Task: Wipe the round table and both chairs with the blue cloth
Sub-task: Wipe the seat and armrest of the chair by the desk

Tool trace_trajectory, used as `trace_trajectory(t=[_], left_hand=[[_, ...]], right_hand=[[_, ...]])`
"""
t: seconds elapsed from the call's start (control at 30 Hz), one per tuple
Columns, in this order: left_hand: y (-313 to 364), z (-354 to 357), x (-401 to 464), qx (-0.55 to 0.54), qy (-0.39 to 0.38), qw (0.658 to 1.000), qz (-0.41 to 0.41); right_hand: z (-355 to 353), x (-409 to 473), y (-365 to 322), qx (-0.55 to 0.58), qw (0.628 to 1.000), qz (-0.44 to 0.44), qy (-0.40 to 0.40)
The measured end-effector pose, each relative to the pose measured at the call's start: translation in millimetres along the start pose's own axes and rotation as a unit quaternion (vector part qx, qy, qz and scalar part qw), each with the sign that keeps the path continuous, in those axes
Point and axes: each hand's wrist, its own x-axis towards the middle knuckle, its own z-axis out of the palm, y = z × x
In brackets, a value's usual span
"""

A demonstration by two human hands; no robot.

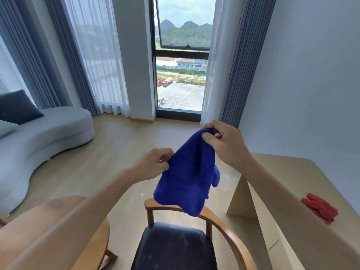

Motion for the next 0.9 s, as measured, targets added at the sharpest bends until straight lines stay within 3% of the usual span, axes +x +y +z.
trace_trajectory(t=[0.3,0.5,0.73,0.9], left_hand=[[-5,27,-9,-0.019,-0.014,1.000,0.019],[1,2,-9,0.062,0.004,0.998,0.025],[13,-36,3,0.181,-0.064,0.981,-0.032],[20,-43,8,0.263,-0.083,0.961,0.027]], right_hand=[[-2,7,-11,0.005,1.000,0.004,0.018],[-26,-1,13,-0.079,0.996,0.024,0.022],[-34,-27,41,-0.167,0.976,0.051,-0.127],[-25,-35,54,-0.207,0.956,0.032,-0.205]])
